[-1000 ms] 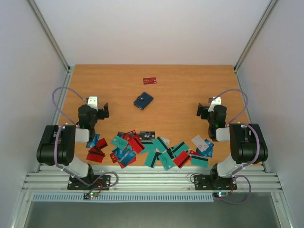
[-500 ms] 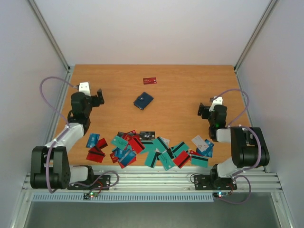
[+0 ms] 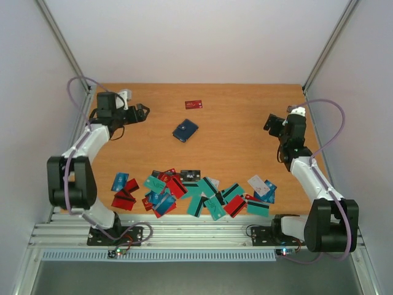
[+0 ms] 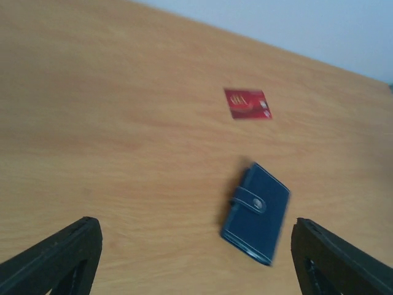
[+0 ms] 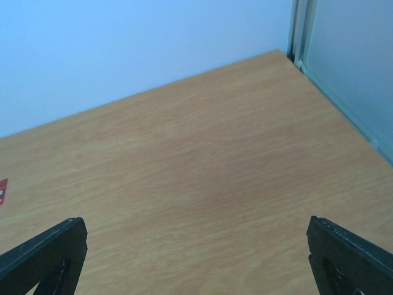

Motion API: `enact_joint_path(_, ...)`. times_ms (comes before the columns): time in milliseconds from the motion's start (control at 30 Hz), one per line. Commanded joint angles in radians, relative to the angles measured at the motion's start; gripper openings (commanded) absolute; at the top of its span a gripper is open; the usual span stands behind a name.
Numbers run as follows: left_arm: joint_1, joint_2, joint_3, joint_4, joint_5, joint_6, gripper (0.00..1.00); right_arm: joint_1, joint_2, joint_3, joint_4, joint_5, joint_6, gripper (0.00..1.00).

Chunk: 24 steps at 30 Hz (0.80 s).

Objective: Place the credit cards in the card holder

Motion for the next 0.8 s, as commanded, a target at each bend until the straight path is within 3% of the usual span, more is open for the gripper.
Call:
enact_joint_path(0,-0.011,0.141,0.088,-0.133,0.274,-0.047,0.84,0.007,-0.006,0.099,-0.314,-0.003,0.156,0.98)
enact_joint_path(367,-0.143,0.42,0.313,-0.329,0.314,-0.001,0.7,0.007,-0.023,0.181,-0.645,-0.159,0.24,0.99)
enact_joint_path(767,-0.207,0.591,0.43,-0.388,0.282,-0.011,0.64,0.007,-0.05,0.216,-0.769,-0.18,0.227,0.99)
